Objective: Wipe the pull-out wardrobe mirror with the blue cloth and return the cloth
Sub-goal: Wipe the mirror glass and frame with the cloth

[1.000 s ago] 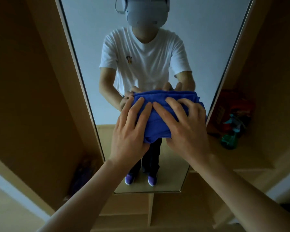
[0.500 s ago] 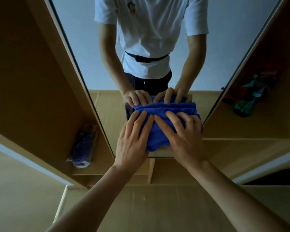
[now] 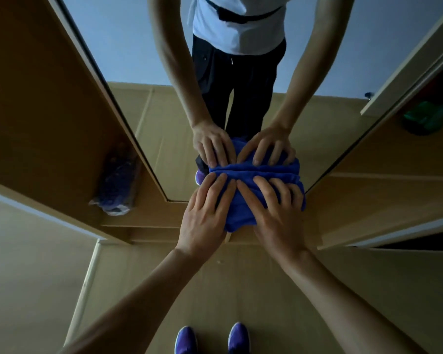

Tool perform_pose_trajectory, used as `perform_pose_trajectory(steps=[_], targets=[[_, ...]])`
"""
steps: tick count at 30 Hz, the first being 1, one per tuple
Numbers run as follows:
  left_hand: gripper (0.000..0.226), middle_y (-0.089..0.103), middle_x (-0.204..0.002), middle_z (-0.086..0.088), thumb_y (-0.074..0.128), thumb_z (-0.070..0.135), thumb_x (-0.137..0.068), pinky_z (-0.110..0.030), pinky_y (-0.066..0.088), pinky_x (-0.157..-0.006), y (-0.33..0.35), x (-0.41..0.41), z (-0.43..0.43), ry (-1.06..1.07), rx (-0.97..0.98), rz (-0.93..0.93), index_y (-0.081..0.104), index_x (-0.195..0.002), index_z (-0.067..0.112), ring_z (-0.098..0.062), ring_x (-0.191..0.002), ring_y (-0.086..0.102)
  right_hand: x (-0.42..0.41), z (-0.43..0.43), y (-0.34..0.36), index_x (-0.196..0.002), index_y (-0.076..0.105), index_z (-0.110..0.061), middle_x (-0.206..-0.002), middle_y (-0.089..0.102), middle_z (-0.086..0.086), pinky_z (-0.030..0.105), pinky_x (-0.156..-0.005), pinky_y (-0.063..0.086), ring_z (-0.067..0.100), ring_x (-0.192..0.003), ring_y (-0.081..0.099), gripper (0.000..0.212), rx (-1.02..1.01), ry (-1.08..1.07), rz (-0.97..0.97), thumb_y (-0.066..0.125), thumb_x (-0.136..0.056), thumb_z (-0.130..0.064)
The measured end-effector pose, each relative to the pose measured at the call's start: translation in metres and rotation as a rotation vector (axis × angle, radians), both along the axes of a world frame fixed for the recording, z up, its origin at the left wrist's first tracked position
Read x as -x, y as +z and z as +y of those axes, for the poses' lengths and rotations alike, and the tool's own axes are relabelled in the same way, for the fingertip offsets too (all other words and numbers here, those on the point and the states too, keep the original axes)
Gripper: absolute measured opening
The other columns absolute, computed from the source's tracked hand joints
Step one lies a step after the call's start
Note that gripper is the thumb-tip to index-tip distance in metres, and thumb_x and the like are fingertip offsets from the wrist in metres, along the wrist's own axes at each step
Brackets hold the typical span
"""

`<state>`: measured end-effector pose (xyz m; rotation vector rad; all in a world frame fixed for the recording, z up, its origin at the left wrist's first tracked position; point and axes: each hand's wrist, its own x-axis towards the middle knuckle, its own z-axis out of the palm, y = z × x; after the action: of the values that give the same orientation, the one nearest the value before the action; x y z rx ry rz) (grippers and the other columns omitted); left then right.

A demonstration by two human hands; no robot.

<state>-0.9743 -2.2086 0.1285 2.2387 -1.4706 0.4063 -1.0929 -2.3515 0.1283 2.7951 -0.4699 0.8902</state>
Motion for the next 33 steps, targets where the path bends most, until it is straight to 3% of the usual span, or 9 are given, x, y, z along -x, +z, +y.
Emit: perform_pose_trajectory(steps=[4, 14, 20, 25, 33], targets=[[0.072, 0.054, -0.144, -0.022, 0.084, 0.016, -0.076, -0.048, 0.042, -0.113, -0.031, 0.005, 0.003, 0.007, -0.082, 0.073, 0.056, -0.14, 0.0, -0.04, -0.14, 0.044, 0.004, 0.005, -0.035, -0.141, 0.056, -0.024, -0.137, 0.058, 0.011, 0.055, -0.1, 0.041, 0.036, -0.118, 0.055, 0.051, -0.061, 0.001, 0.105, 0.07, -0.092, -0.022], [0.067, 0.055, -0.145, -0.015, 0.081, 0.014, -0.081, -0.045, 0.044, -0.112, -0.079, 0.013, 0.003, 0.026, -0.309, 0.236, 0.055, -0.142, 0.004, -0.035, -0.14, 0.047, 0.004, 0.019, -0.077, -0.146, 0.049, -0.024, -0.144, 0.052, 0.008, 0.051, -0.11, 0.039, 0.031, -0.128, 0.051, 0.057, -0.327, -0.068, 0.405, 0.065, -0.092, -0.013], [0.064, 0.047, -0.152, -0.005, 0.067, 0.02, -0.09, -0.037, 0.033, -0.12, -0.076, 0.014, -0.002, 0.052, -0.385, 0.297, 0.046, -0.15, 0.012, -0.025, -0.147, 0.036, 0.002, 0.019, -0.076, -0.153, 0.037, -0.024, -0.15, 0.044, 0.004, 0.044, -0.115, 0.032, 0.027, -0.136, 0.043, 0.056, -0.442, -0.088, 0.484, 0.051, -0.099, -0.013], [0.06, 0.052, -0.143, 0.002, 0.068, 0.02, -0.087, -0.03, 0.039, -0.111, -0.052, 0.032, -0.001, 0.029, -0.38, 0.375, 0.05, -0.144, 0.018, -0.019, -0.135, 0.045, 0.017, 0.021, -0.054, -0.15, 0.036, -0.027, -0.143, 0.047, -0.002, 0.038, -0.106, 0.039, 0.023, -0.129, 0.047, 0.064, -0.558, -0.071, 0.546, 0.058, -0.092, -0.012], [0.06, 0.058, -0.135, -0.003, 0.073, 0.018, -0.078, -0.036, 0.048, -0.103, 0.045, 0.048, -0.003, -0.018, -0.197, 0.284, 0.059, -0.136, 0.013, -0.025, -0.125, 0.053, 0.043, 0.012, 0.054, -0.145, 0.047, -0.023, -0.135, 0.055, 0.002, 0.043, -0.099, 0.046, 0.028, -0.119, 0.055, 0.073, -0.419, -0.069, 0.468, 0.071, -0.076, -0.012]])
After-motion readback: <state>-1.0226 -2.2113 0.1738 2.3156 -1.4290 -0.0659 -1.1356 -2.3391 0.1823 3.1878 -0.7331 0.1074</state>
